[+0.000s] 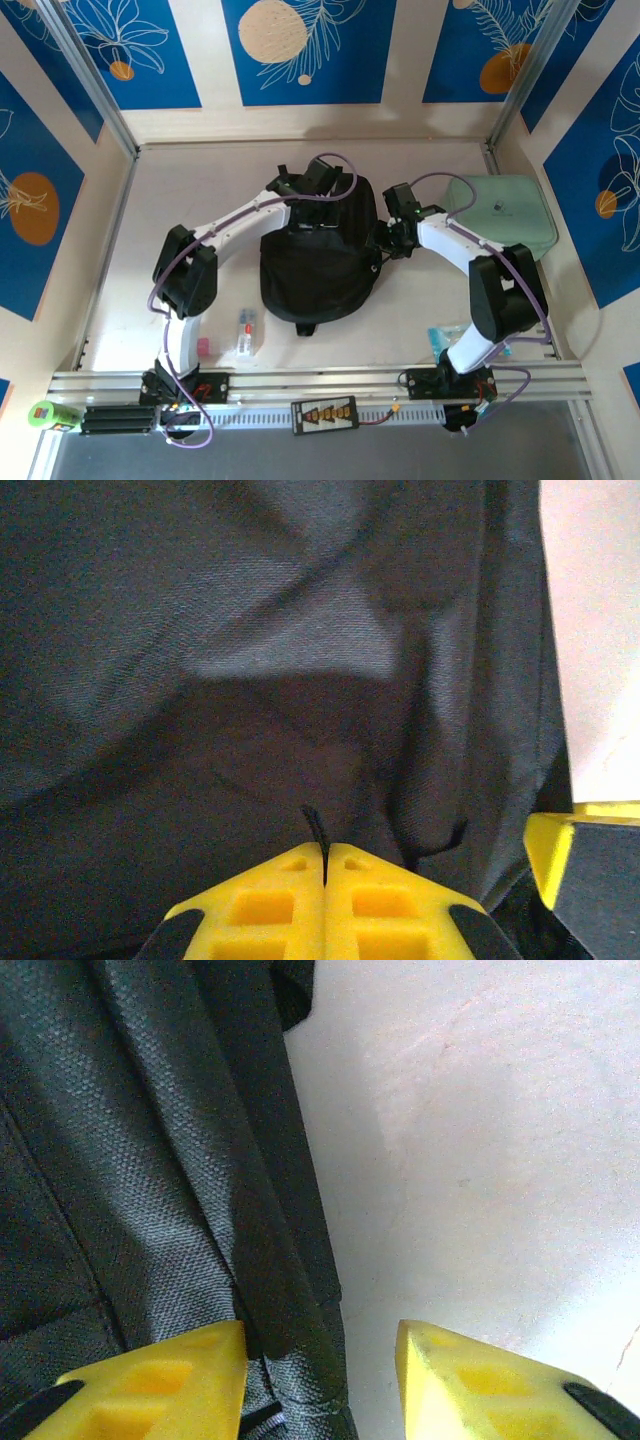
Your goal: Pack books, pencil case, and school supplies into a backpack
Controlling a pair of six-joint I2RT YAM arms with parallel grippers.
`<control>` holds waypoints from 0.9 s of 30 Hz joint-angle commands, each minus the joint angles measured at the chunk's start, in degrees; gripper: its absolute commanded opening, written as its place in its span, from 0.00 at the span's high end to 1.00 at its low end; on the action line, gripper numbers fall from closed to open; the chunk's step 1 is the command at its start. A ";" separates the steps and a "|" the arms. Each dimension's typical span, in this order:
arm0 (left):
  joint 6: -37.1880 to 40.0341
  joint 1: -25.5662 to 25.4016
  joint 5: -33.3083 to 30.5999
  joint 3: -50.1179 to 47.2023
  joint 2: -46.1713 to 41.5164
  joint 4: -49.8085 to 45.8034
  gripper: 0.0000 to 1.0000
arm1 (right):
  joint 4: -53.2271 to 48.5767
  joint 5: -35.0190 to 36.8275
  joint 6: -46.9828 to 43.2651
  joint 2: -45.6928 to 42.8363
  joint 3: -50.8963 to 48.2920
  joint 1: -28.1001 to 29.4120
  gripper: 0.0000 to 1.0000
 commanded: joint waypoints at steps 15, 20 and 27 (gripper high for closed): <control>6.57 7.69 -21.82 -12.46 -12.02 -5.02 1.00 | -4.44 8.34 -0.01 3.27 2.40 -0.19 0.86; 5.15 11.58 -18.82 -17.63 -15.31 -3.55 1.00 | -1.31 7.94 -2.89 5.41 5.40 -0.18 0.89; 4.02 14.00 -11.99 -19.43 -15.93 -2.87 1.00 | 3.56 8.80 -10.43 13.15 15.05 -0.52 0.89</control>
